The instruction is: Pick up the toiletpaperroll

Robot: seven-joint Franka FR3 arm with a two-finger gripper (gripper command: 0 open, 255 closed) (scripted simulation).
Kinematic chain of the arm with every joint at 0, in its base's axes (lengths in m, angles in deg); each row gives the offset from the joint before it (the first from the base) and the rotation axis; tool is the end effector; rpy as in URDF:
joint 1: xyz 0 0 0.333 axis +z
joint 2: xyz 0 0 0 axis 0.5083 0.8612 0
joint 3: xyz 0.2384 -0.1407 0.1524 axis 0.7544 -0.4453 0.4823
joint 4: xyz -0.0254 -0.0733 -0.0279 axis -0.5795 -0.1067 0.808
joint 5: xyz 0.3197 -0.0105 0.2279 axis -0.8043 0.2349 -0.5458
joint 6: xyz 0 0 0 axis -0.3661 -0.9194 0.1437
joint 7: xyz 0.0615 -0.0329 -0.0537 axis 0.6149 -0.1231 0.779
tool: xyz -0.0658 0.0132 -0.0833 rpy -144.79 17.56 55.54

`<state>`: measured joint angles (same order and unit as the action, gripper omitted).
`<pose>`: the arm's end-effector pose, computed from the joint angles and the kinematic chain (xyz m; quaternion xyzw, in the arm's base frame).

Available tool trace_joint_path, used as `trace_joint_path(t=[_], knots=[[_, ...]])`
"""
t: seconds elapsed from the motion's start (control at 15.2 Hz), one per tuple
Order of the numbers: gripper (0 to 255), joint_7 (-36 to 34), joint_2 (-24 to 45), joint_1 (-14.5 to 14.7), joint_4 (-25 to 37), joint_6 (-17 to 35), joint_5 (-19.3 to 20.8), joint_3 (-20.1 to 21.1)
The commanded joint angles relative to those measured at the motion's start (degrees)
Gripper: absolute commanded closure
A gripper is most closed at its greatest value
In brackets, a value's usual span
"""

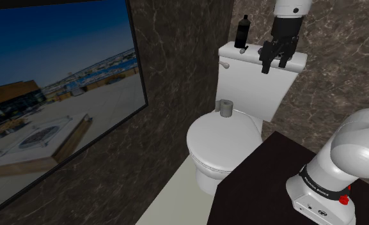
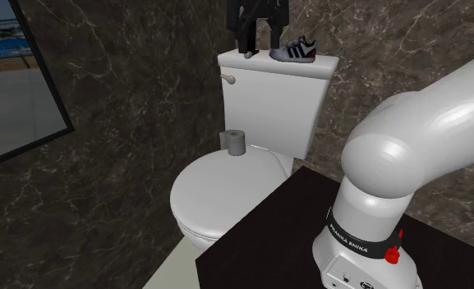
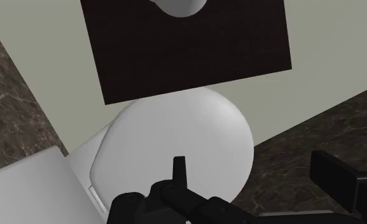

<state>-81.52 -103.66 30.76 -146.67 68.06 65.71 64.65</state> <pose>0.3116 -0.0189 0.5818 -0.9962 0.0757 0.0418 0.0052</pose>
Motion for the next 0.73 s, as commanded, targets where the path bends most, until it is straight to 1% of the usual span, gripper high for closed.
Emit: trace_joint_path(t=[0.0, 0.33, 0.66], knots=[[0, 0.0, 0.0, 0.0, 0.0, 0.0, 0.0, 0.0], [0, 2.98, 7.02, -0.8, -1.77, 8.46, 1.67, -2.9], [0, 5.94, 15.61, -1.45, -1.6, 16.56, 2.61, -5.7]])
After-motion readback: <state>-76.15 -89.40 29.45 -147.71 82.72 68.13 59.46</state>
